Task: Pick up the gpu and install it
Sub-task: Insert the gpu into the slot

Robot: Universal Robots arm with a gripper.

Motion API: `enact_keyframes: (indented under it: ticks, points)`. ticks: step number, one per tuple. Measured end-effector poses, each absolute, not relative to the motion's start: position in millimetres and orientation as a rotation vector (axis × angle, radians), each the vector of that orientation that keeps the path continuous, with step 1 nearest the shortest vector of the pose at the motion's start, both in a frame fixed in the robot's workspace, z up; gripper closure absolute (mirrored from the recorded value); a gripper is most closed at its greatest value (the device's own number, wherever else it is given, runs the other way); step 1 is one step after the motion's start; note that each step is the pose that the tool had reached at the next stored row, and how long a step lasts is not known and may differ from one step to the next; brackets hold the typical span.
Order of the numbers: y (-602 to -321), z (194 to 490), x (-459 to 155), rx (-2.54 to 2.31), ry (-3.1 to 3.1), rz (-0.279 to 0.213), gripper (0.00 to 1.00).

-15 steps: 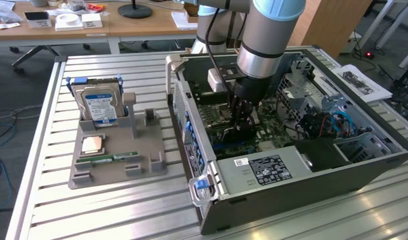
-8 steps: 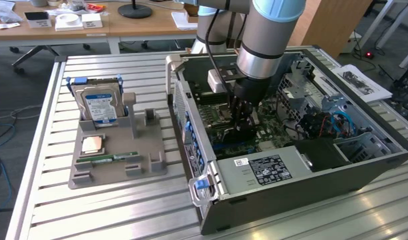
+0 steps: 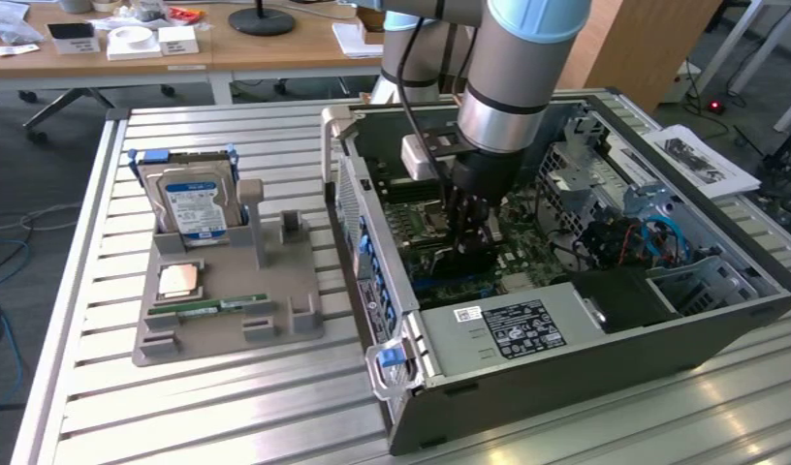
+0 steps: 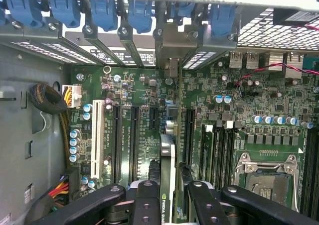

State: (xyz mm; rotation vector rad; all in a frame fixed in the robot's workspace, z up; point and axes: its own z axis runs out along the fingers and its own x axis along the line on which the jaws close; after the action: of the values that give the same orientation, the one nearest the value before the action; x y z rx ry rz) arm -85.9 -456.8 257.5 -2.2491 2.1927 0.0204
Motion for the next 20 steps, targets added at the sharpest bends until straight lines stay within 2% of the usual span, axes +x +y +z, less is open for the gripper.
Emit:
enact_keyframes:
  ticks: [20]
  points:
    - [-456.9,257.9,-89.3,-2.244,2.187,0.009,0.74]
